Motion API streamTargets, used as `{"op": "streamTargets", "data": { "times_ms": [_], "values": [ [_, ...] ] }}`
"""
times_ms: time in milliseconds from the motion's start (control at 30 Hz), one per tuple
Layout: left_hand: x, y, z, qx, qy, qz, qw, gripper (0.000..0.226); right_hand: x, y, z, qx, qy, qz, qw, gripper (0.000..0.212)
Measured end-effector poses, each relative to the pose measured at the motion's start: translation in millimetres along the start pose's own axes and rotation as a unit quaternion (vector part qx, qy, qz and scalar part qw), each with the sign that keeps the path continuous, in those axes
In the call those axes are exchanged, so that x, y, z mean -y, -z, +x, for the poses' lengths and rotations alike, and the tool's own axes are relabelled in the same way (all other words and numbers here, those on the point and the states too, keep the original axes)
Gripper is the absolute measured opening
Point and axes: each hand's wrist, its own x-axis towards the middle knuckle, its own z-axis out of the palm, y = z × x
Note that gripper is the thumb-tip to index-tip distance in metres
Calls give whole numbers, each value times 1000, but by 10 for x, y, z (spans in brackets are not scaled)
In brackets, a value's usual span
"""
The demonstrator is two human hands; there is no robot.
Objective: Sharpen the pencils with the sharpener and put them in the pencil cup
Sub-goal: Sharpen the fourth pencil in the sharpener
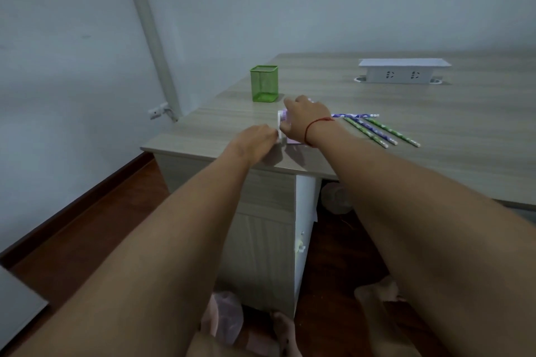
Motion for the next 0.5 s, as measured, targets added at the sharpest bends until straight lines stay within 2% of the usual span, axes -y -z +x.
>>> {"op": "streamTargets", "data": {
  "times_ms": [133, 333, 500],
  "values": [
    [35, 17, 158, 25, 20, -28, 999, 32, -31, -48, 12, -19, 13, 3, 1000, 42],
    [139, 160, 420, 53, -15, 74, 996, 27, -40, -45, 0, -31, 11, -14, 999, 47],
    [335, 315, 572, -21, -80, 124, 989, 22, -28, -56, -45, -38, 18, -26, 999, 41]
  ]
}}
